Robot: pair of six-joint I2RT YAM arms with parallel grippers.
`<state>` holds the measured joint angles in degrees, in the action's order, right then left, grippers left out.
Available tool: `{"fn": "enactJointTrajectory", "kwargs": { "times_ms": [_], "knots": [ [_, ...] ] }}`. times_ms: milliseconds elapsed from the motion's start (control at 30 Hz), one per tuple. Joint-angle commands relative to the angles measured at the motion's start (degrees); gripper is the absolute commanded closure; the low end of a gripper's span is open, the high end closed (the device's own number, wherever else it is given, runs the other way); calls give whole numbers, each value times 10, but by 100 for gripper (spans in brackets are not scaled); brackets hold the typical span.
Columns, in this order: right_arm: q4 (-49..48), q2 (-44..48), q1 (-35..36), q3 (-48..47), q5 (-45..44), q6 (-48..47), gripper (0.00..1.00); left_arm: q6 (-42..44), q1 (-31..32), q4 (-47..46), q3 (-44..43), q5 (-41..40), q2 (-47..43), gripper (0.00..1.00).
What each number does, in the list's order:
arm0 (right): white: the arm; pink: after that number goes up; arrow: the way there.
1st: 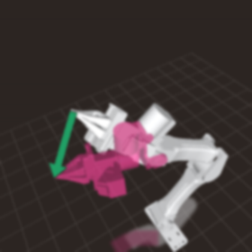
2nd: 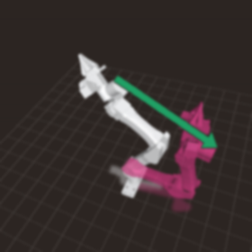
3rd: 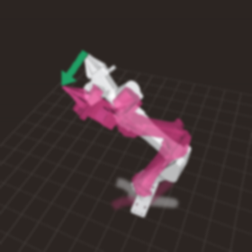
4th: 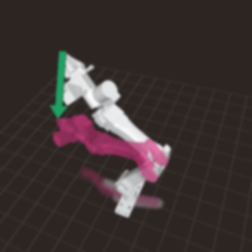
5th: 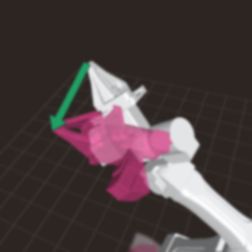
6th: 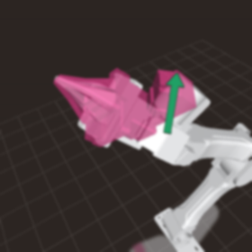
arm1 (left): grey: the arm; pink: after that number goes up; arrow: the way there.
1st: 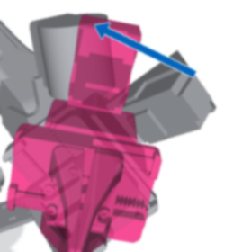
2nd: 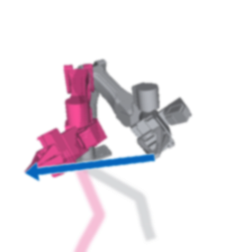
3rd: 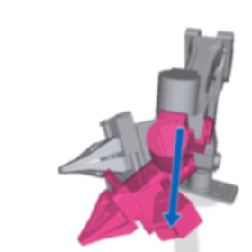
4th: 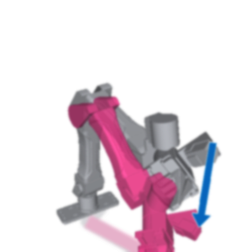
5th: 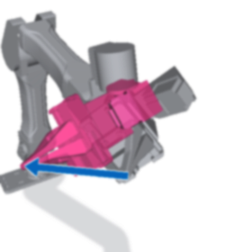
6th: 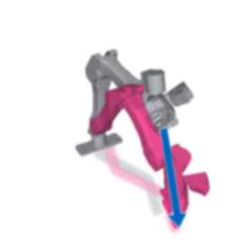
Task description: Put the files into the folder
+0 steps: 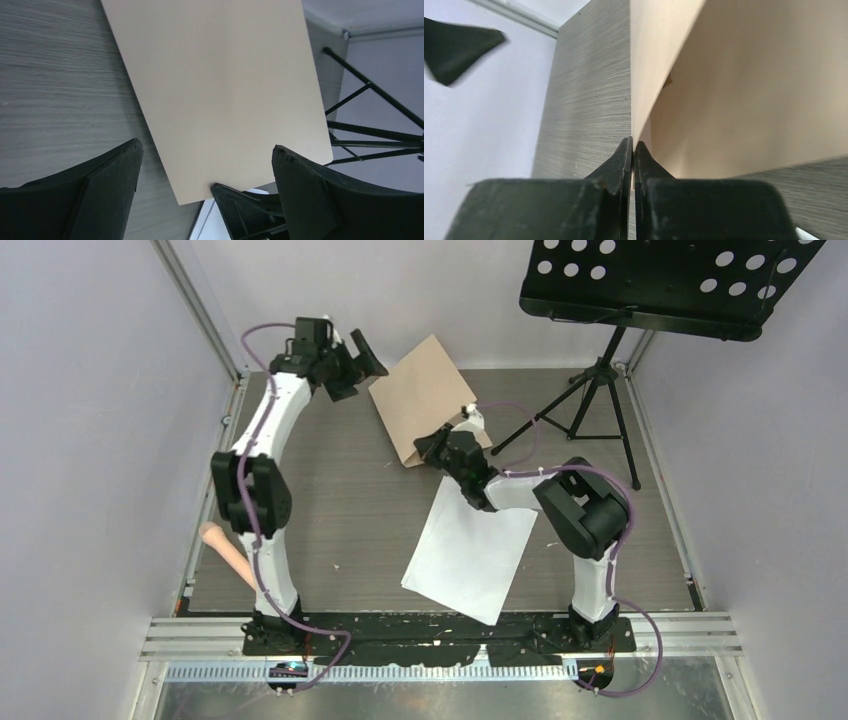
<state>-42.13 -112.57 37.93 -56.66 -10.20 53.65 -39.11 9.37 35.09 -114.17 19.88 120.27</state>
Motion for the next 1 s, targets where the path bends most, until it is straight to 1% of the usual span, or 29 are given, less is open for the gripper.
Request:
{"fn": "enactJointTrajectory", "kwargs": {
  "times_ms": [0,33,67,100,133,200,300,467,567,700,867,967],
  "knots": [
    [126,66,54,-67,-74,-202,95,-9,-7,50,48,-110,-139,0],
    [141,73,63,-83,-103,-252,95,-10,-7,60,61,-131,-162,0],
    [165,75,84,-90,-116,-277,94,-12,-7,70,73,-149,-183,0],
    [174,78,95,-101,-145,-328,94,-15,-7,82,85,-167,-204,0],
    [184,79,116,-105,-160,-351,94,-16,-7,91,97,-182,-224,0],
    [195,78,144,-115,-198,-438,94,-15,-9,103,123,-212,-261,0],
    [199,68,180,-121,-239,-501,95,-3,-9,112,153,-233,-300,0],
    [192,46,226,-127,-292,-607,95,29,-10,137,184,-246,-331,0],
    [189,28,254,-135,-316,-644,94,41,-10,149,203,-255,-346,0],
    [181,8,278,-145,-348,-693,94,28,-11,142,237,-267,-371,0],
    [177,-3,288,-147,-358,-706,95,-13,-13,126,253,-256,-407,0],
    [176,-4,289,-145,-361,-708,95,-33,-13,119,260,-263,-431,0]
  ]
}}
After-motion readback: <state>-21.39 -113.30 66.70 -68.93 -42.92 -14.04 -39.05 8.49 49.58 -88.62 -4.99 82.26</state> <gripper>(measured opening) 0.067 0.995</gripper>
